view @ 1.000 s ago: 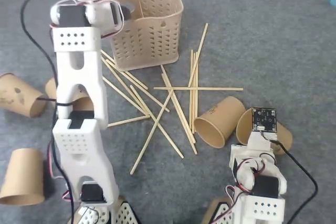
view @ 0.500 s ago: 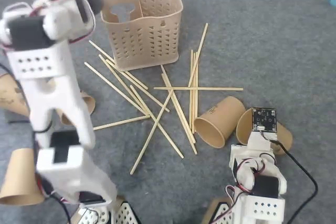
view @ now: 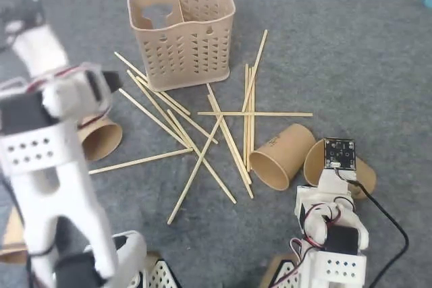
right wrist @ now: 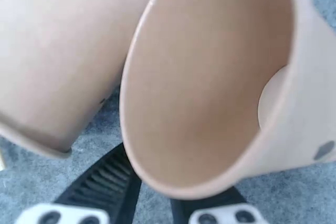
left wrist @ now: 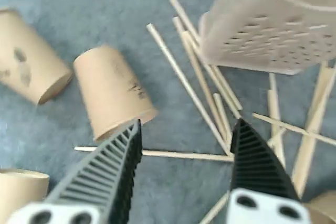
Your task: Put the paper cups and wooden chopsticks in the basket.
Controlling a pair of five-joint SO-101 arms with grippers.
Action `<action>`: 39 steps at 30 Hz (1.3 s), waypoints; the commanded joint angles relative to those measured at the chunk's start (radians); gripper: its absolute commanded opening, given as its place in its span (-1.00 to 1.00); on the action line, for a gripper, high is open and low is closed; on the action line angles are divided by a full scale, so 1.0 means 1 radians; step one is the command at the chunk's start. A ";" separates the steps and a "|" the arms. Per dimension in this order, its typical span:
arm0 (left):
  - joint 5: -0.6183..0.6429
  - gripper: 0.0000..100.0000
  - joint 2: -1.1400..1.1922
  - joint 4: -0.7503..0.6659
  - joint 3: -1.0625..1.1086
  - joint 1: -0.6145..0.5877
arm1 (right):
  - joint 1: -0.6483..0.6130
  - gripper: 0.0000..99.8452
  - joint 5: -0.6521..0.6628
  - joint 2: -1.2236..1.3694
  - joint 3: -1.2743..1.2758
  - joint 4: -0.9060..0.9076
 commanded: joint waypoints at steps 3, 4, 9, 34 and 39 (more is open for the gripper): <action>-0.018 -0.48 -0.241 -0.368 0.561 -0.176 | 0.004 -0.98 -0.008 -0.012 0.018 -0.012; -0.018 -0.48 -0.275 -0.430 0.651 -0.186 | 0.004 -0.98 -0.006 -0.012 0.018 -0.030; -0.018 -0.48 -0.431 -0.634 0.989 -0.178 | 0.015 -0.98 0.158 -0.012 -0.011 -0.174; -0.055 -0.48 -0.100 -0.852 1.015 -0.157 | -0.390 -0.74 -0.078 1.494 -2.064 0.289; -0.057 -0.48 -0.100 -0.865 1.017 -0.157 | -0.455 -0.64 -0.256 1.805 -2.549 0.298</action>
